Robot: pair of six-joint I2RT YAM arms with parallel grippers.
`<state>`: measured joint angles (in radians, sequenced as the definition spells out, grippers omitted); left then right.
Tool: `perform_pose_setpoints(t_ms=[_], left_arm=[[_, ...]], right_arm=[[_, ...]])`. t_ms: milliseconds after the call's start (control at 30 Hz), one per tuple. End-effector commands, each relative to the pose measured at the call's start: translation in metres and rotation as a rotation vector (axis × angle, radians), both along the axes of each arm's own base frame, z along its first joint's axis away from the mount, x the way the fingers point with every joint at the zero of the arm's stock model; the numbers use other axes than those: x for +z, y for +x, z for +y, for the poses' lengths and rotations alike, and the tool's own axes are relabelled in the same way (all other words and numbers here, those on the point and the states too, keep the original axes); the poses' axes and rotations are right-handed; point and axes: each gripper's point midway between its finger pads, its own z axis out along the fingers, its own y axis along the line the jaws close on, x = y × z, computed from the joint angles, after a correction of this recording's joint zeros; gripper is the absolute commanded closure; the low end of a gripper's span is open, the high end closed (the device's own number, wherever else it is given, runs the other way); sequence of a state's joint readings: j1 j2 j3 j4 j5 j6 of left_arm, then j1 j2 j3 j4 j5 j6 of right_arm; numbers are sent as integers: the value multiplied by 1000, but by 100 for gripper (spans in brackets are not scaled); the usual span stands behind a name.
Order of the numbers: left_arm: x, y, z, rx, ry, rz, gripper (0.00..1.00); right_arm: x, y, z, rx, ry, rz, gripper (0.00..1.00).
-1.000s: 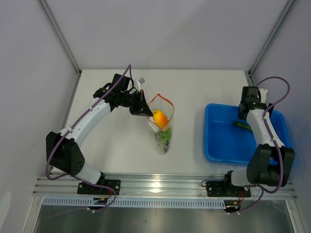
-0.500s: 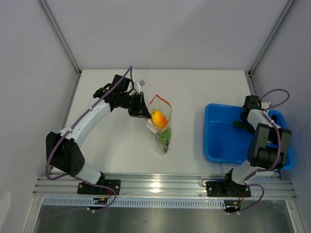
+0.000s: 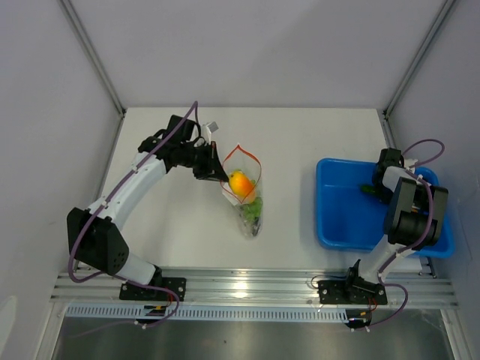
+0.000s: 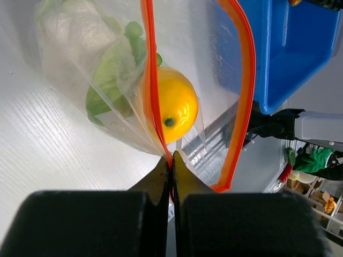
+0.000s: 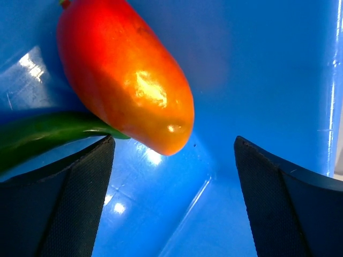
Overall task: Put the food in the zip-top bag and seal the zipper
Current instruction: Pick up the fake fruit from the bin.
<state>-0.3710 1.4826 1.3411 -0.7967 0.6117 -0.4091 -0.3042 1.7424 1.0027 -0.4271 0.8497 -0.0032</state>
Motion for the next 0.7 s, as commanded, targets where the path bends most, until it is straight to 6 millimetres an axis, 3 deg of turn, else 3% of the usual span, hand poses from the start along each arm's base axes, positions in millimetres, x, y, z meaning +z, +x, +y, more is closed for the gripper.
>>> perform_pose_setpoints(t_ms=[0, 467, 667], left_arm=[[14, 1, 7, 1, -16, -64, 99], [10, 2, 4, 7, -34, -47, 99], [10, 3, 4, 6, -38, -43, 99]], right_arm=[[15, 20, -11, -4, -58, -82, 10], [10, 21, -13, 8, -78, -70, 25], [4, 30, -11, 20, -84, -61, 21]])
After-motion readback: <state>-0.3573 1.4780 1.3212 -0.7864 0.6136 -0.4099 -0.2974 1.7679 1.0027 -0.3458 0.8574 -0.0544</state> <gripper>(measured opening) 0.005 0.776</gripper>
